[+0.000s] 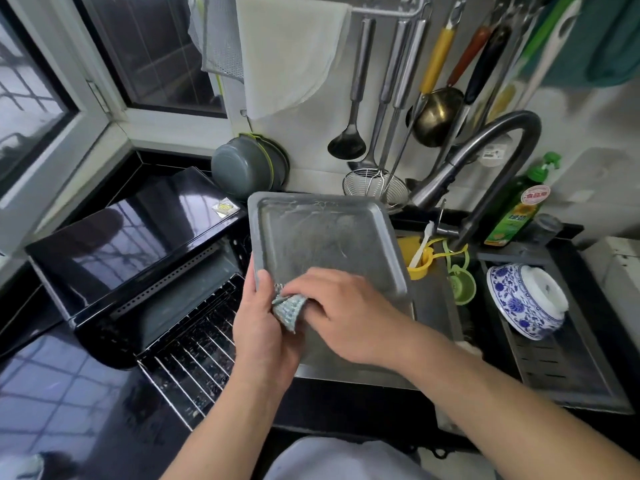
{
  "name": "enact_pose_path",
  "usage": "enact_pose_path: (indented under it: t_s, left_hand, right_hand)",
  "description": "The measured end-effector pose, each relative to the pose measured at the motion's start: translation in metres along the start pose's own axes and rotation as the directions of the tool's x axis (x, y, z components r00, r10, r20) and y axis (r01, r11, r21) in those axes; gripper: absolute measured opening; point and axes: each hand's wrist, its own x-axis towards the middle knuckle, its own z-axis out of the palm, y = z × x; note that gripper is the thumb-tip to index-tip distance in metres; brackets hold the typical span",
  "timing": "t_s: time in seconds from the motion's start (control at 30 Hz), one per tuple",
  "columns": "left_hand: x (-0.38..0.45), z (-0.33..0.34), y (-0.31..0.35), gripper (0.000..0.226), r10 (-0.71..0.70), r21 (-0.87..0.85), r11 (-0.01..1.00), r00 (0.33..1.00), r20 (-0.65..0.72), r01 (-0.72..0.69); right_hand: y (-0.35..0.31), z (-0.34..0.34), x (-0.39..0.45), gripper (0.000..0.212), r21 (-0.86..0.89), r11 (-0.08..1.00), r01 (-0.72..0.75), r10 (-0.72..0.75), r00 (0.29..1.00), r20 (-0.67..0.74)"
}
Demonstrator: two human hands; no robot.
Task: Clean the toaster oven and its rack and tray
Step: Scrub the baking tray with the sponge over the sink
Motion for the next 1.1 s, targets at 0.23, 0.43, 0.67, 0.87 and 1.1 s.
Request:
enact_pose_path:
  t_s: [0.23,0.43,0.67,0.87,1.1]
  left_hand:
    - [0.008,-0.003,-0.005,0.042,-0.016,-0.089,0.996,0.998,-0.068,0.010]
    - [0.012,0.004,-0.008,0.039,-0.058,-0.135,0.990,0.988,-0.144,0.038]
    - [0.010,-0.013,0.005,0.040,-0.001,-0.106,0.994,0.995,-0.100,-0.010]
    - [0.000,-0.002,-0.015,0.041,-0.032,-0.107,0.994,0.999,-0.037,0.028]
    - [0.002,-0.015,-0.005,0.039,-0.067,-0.112,0.992,0.996,-0.055,0.061]
  right_hand:
    - [0.055,0.018,-0.043,0.032,-0.268,0.946,-0.184,0.114,0.960,-0.255]
    - [0.010,0.056,-0.033,0.045,-0.236,0.971,-0.031,-0.050,0.943,-0.330]
    - [0.092,0.022,-0.064,0.057,-0.360,0.882,-0.305,0.133,0.892,-0.431]
    - [0.010,0.048,-0.039,0.045,-0.250,0.958,-0.139,0.058,0.949,-0.309]
    - [0.060,0.002,-0.057,0.031,-0.470,0.702,-0.535,0.377,0.839,-0.393]
